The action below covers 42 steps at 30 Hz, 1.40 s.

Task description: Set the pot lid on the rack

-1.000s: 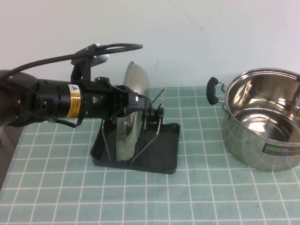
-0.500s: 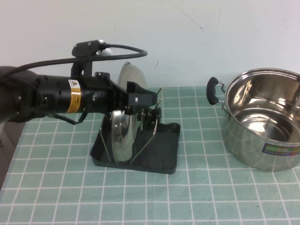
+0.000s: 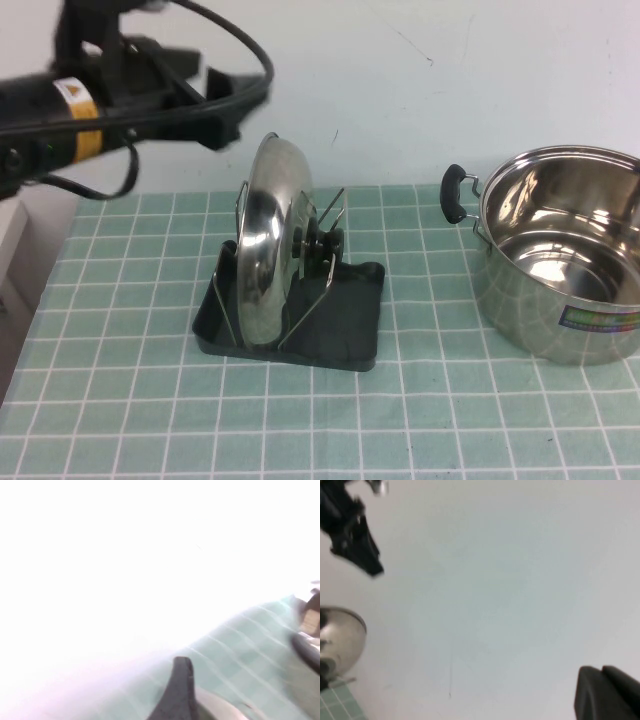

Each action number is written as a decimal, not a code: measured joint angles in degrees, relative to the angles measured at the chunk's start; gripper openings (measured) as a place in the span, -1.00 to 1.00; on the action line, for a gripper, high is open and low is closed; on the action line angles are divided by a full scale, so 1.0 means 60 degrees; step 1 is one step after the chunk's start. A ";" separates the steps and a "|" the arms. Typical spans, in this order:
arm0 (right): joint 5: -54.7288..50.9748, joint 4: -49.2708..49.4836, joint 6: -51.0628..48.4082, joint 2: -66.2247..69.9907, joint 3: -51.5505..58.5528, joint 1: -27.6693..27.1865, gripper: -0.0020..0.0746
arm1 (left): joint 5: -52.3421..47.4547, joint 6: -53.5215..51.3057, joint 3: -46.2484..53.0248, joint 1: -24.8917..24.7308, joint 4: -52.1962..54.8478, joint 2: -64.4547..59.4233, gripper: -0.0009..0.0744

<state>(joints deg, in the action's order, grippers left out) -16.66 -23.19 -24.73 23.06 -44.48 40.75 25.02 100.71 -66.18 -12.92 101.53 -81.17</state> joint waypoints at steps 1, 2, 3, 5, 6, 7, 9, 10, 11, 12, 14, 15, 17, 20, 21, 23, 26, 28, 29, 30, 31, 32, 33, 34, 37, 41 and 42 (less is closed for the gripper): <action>-0.0057 -0.0277 0.0091 0.0000 0.0000 0.0000 -0.95 | -0.0465 -0.0377 0.0000 0.0000 0.0000 0.0240 0.50; -0.0249 -0.0560 0.0227 0.0000 0.0000 0.0000 -0.95 | -0.0970 -0.0749 0.0000 0.0000 -0.0006 0.0471 0.40; -0.0578 -0.0865 0.0371 0.0000 0.0000 0.0000 -0.95 | -0.1397 -0.1034 0.0000 0.0000 -0.0022 0.0687 0.29; -0.1506 -0.1696 0.0803 0.0000 0.0000 0.0000 -0.95 | -0.2546 -0.1665 0.0000 0.0000 -0.0085 0.1082 -0.02; -0.2188 -0.2208 0.1117 0.0000 0.0000 0.0000 -0.95 | -0.3148 -0.1860 0.0000 0.0000 -0.0114 0.1223 -0.17; -0.2969 -0.2640 0.1392 0.0000 0.0000 0.0000 -0.95 | -0.3737 -0.2053 0.0000 0.0000 -0.0176 0.1384 -0.35; -0.4754 -0.3654 0.1992 0.0000 0.0000 0.0000 -0.95 | -0.4761 -0.2425 0.0000 0.0000 -0.0505 0.1639 -0.67; -0.5506 -0.3996 0.2163 0.0000 0.0000 0.0000 -0.95 | -0.5308 -0.2718 0.0000 0.0000 -0.0782 0.1772 -0.78; -0.6252 -0.4294 0.2297 0.0000 0.0000 0.0000 -0.95 | -0.5832 -0.3129 0.0050 0.0000 -0.1231 0.1892 -0.85; -0.7138 -0.4587 0.2441 0.0000 0.0000 0.0000 -0.95 | -0.6245 -0.3560 0.0078 0.0000 -0.1749 0.1979 -0.89; -0.8377 -0.4799 0.2566 0.0000 0.0000 0.0000 -0.95 | -0.7413 -0.4984 0.0119 0.0000 -0.3529 0.2089 -0.94; -0.8793 -0.4735 0.2607 0.0000 0.0000 0.0000 -0.95 | -0.8074 -0.5639 0.0119 0.0000 -0.4369 0.2108 -0.95; -0.9040 -0.3983 0.2629 -0.0015 0.0000 0.0000 -0.95 | -0.9407 -0.7311 0.0162 0.0000 -0.6563 0.2108 -0.96; -0.9136 -0.2217 0.2593 -0.0080 0.0000 0.0000 -0.95 | -1.0574 -0.9902 0.0202 0.0000 -0.9623 0.2108 -0.97; -0.9136 -0.1607 0.2552 -0.0080 0.0000 0.0000 -0.95 | -1.0663 -1.0575 0.0207 0.0000 -1.0695 0.2108 -0.97; -0.9136 -0.0626 0.2474 -0.0080 0.0000 0.0000 -0.95 | -1.0607 -1.2203 0.0268 0.0000 -1.2867 0.2154 -0.97; -0.9010 0.0790 0.2104 -0.0080 0.0000 0.0000 -0.95 | -0.9940 -1.4628 0.0579 0.0000 -1.5898 0.2469 -0.97; -0.8797 0.1615 0.1798 -0.0080 0.0000 0.0000 -0.95 | -0.9425 -1.6376 0.1015 0.0000 -1.7998 0.2868 -0.97; -0.8720 0.1897 0.1634 -0.0080 0.0000 0.0000 -0.95 | -0.9209 -1.7232 0.1292 0.0000 -1.8799 0.3062 -0.98; -0.8633 0.2140 0.1435 -0.0099 0.0000 0.0000 -0.95 | -0.9061 -1.7927 0.1549 0.0000 -1.9756 0.3269 -0.98; -0.8553 0.2441 0.1224 -0.0120 0.0000 0.0000 -0.95 | -0.8955 -1.8804 0.1896 0.0000 -2.0679 0.3540 -0.98; -0.8509 0.2582 0.1119 -0.0204 0.0000 0.0000 -0.95 | -0.8906 -1.9716 0.2267 0.0000 -2.1590 0.3818 -0.98; -0.8485 0.2715 0.1049 -0.0311 0.0000 0.0000 -0.95 | -0.8891 -2.0660 0.2656 0.0000 -2.2489 0.4105 -0.98; -0.8439 0.2766 0.0997 -0.0469 0.0022 0.0000 -0.95 | -0.8913 -2.1426 0.2972 0.0000 -2.3187 0.4394 -0.98; -0.7921 0.2850 0.0951 -0.1083 0.0291 0.0000 -0.95 | -0.9140 -2.4101 0.4114 0.0000 -2.5498 0.5215 -0.98; -0.6696 0.2874 0.0951 -0.2175 0.1246 0.0000 -0.95 | -0.9232 -2.6771 0.5264 0.0000 -2.8230 0.6306 -0.98; -0.6392 0.2874 0.0951 -0.2392 0.1547 0.0000 -0.95 | -0.9174 -2.7123 0.5466 0.0000 -2.8737 0.6534 -0.98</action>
<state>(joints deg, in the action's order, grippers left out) -55.01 -5.95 -19.02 8.70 -35.20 40.75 -30.03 -62.03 -33.38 -12.92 -70.89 -41.97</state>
